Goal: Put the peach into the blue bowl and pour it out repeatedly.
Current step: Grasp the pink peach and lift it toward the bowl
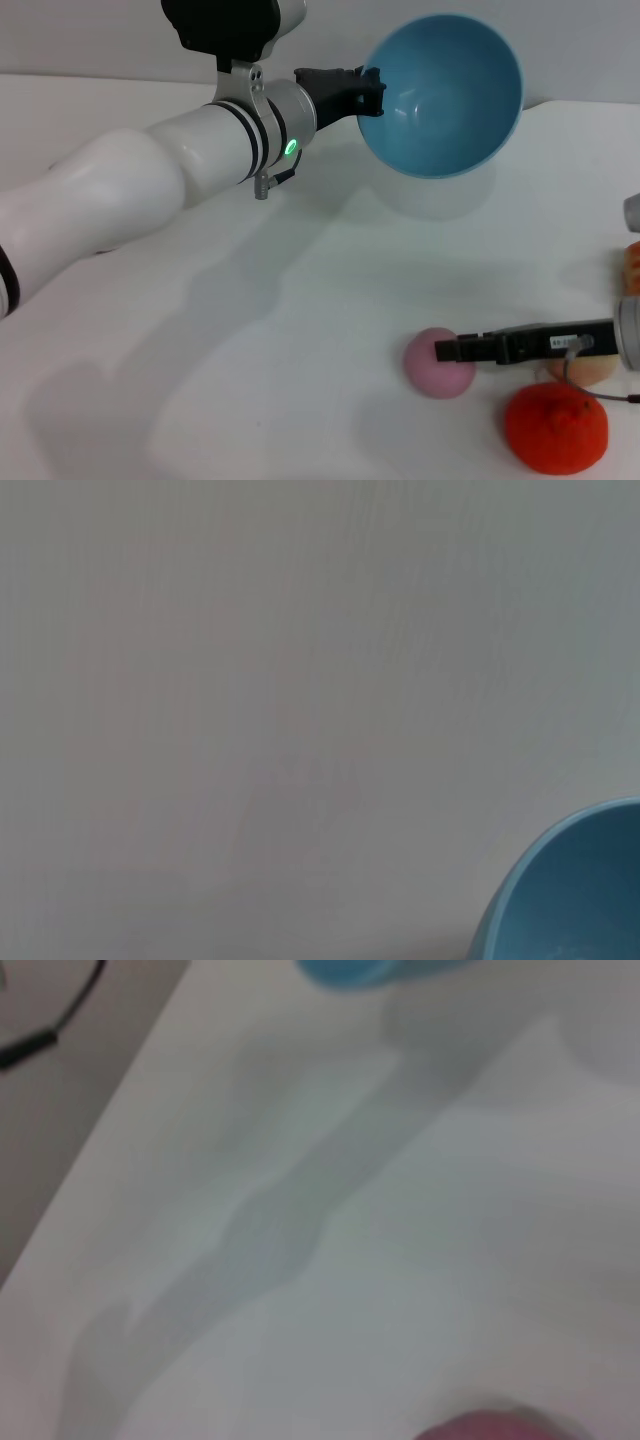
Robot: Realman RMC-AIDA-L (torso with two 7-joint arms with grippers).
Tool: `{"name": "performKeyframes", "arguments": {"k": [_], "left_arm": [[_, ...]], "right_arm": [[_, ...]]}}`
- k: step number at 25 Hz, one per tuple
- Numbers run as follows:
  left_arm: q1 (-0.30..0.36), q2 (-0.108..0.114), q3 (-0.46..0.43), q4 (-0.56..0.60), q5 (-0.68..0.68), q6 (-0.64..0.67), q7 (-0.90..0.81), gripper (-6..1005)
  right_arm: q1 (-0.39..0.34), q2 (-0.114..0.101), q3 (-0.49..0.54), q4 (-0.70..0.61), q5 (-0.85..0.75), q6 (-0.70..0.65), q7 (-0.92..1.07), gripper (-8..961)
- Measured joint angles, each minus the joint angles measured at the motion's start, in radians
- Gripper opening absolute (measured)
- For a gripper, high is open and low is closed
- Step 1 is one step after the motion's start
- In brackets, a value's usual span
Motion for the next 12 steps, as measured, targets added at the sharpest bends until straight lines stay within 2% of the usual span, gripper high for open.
{"name": "performKeyframes", "arguments": {"k": [12], "left_arm": [[0.011,0.000,0.001,-0.001,-0.002,0.005,-0.001,-1]], "right_arm": [[-0.003,-0.001,-0.012,0.006,0.002,0.030,-0.009,438]]}}
